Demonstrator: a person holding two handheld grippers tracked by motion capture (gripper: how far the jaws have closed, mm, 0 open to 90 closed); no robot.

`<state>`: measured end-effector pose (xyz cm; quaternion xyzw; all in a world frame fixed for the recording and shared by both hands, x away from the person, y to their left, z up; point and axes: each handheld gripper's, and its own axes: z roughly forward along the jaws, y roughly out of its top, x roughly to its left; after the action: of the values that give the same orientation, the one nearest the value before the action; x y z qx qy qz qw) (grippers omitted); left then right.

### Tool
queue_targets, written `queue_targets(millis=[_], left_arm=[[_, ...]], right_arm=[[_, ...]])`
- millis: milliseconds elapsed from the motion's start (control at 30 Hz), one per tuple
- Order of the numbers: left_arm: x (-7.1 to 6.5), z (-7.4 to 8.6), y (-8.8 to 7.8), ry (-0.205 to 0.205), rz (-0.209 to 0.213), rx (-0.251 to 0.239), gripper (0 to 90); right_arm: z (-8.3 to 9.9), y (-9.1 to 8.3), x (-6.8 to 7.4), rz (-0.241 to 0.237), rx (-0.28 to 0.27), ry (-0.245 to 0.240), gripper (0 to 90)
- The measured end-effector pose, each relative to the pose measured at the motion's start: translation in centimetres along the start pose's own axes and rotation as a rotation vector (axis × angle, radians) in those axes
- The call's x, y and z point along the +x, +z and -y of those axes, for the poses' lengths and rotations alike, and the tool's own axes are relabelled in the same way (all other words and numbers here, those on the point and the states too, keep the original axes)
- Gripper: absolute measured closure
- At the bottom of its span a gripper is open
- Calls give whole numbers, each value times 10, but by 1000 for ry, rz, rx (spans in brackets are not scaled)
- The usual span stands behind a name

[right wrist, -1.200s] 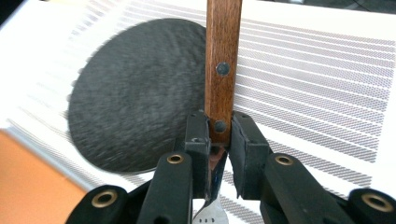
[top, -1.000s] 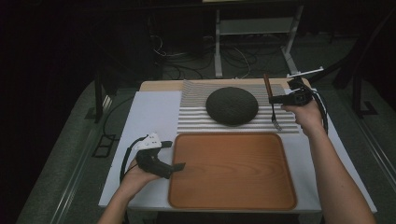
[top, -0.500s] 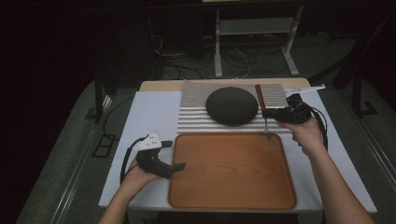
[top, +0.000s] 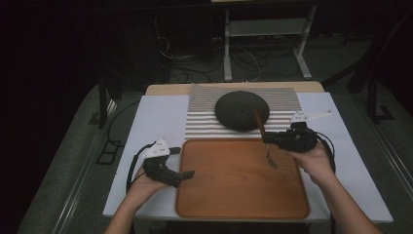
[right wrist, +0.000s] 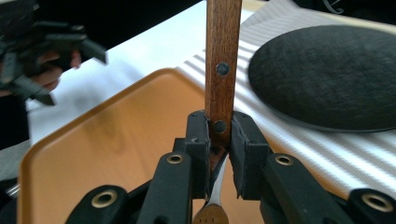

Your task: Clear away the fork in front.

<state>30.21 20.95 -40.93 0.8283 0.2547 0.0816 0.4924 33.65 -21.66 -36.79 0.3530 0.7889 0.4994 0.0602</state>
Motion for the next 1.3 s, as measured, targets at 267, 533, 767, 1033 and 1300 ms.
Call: queue_targets(millis=[267,533,767,1033,1300], left_arm=[[-5,-5,3,-9,14,-20,0],[-16,-29,18,2,51,-28,0],[-19,-56,34,17,95,-61,0],[-28,-82,58,56,143,-83,1],[-40,-95,76,67,178,-116,144]], right_arm=[[17,5,20,-56,10,-23,771],[25,12,33,-85,17,-58,771],[25,14,35,-98,5,-67,770],[25,14,38,-99,-16,-67,770],[25,16,41,-109,-25,-68,770]])
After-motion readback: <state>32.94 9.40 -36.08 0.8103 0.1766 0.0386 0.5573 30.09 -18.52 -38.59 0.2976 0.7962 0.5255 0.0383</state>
